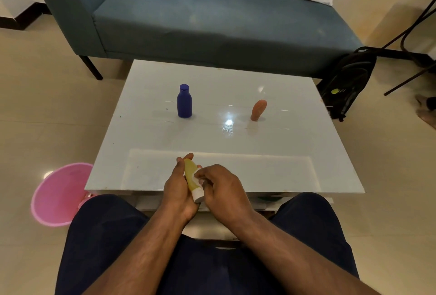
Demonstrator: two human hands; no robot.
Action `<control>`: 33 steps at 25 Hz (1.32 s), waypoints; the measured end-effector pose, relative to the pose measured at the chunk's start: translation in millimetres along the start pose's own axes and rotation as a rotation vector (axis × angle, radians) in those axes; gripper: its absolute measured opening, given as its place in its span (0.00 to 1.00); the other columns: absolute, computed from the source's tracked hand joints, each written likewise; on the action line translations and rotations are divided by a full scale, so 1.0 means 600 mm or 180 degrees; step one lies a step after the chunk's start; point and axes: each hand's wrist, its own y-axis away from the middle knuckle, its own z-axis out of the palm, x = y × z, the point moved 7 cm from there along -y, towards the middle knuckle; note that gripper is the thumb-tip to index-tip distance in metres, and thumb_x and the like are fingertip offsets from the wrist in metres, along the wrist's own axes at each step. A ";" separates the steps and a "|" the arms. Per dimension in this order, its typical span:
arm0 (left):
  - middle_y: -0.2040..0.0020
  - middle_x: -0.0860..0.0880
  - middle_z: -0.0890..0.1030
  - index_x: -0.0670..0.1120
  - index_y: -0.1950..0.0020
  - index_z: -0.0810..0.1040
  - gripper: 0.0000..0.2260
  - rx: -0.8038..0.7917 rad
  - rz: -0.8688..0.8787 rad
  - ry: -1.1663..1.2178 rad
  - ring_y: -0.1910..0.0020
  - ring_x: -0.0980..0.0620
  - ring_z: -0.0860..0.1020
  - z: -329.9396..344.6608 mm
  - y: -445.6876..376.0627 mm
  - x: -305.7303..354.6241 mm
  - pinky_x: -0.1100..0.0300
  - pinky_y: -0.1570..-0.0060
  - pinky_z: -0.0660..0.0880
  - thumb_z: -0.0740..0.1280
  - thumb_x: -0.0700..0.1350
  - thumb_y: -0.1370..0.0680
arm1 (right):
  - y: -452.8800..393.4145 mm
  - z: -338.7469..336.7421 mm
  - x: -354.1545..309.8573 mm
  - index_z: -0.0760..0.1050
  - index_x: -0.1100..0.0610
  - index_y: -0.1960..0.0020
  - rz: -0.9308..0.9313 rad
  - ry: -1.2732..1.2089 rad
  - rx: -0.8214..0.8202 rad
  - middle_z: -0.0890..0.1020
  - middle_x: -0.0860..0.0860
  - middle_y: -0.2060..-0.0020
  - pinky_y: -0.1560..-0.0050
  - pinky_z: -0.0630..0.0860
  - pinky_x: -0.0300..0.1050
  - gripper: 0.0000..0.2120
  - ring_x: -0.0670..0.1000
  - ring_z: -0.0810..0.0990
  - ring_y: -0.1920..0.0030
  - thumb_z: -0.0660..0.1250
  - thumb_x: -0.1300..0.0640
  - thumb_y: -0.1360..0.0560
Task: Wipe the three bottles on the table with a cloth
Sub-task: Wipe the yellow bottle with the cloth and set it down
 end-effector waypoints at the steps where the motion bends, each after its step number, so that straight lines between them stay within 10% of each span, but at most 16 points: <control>1: 0.33 0.42 0.78 0.54 0.36 0.80 0.18 0.0036 -0.0019 0.0043 0.35 0.40 0.77 -0.003 -0.005 0.001 0.39 0.34 0.73 0.58 0.60 0.17 | 0.012 0.007 -0.011 0.79 0.55 0.44 -0.0122 0.0032 -0.0074 0.81 0.50 0.51 0.47 0.75 0.46 0.12 0.50 0.77 0.50 0.63 0.63 0.24; 12: 0.61 0.47 0.86 0.41 0.37 0.80 0.24 0.0311 0.0143 0.0290 0.68 0.52 0.82 -0.016 -0.003 0.015 0.57 0.64 0.81 0.59 0.59 0.16 | 0.033 0.012 0.000 0.79 0.49 0.51 0.0497 -0.0630 -0.0010 0.78 0.42 0.53 0.51 0.69 0.26 0.09 0.37 0.75 0.50 0.65 0.62 0.24; 20: 0.49 0.48 0.83 0.50 0.43 0.80 0.15 0.0111 0.0386 0.0174 0.56 0.50 0.82 -0.002 0.003 0.030 0.50 0.50 0.81 0.64 0.60 0.19 | -0.001 0.003 0.014 0.80 0.46 0.52 0.0859 -0.1194 0.0188 0.80 0.40 0.53 0.47 0.76 0.37 0.10 0.39 0.77 0.50 0.66 0.60 0.25; 24: 0.59 0.49 0.84 0.52 0.45 0.81 0.19 0.0154 0.0285 0.0567 0.66 0.54 0.79 -0.011 0.000 0.032 0.59 0.68 0.78 0.63 0.65 0.22 | 0.039 0.014 0.002 0.79 0.45 0.52 0.0703 -0.1098 0.0034 0.80 0.38 0.52 0.48 0.76 0.35 0.09 0.37 0.77 0.48 0.68 0.59 0.25; 30: 0.47 0.48 0.81 0.51 0.35 0.78 0.17 0.0020 0.0260 0.0378 0.51 0.50 0.81 0.005 0.006 0.025 0.50 0.57 0.80 0.66 0.57 0.20 | -0.001 -0.005 0.000 0.80 0.48 0.50 0.0641 -0.0959 0.0288 0.79 0.39 0.53 0.49 0.72 0.30 0.08 0.37 0.76 0.50 0.66 0.59 0.24; 33: 0.54 0.48 0.81 0.48 0.39 0.79 0.18 -0.0061 0.0224 0.0518 0.61 0.52 0.80 -0.001 0.002 0.026 0.54 0.64 0.80 0.68 0.59 0.23 | 0.028 0.001 -0.013 0.79 0.48 0.50 0.0397 -0.0783 0.0227 0.79 0.39 0.53 0.51 0.71 0.28 0.07 0.37 0.75 0.49 0.66 0.59 0.24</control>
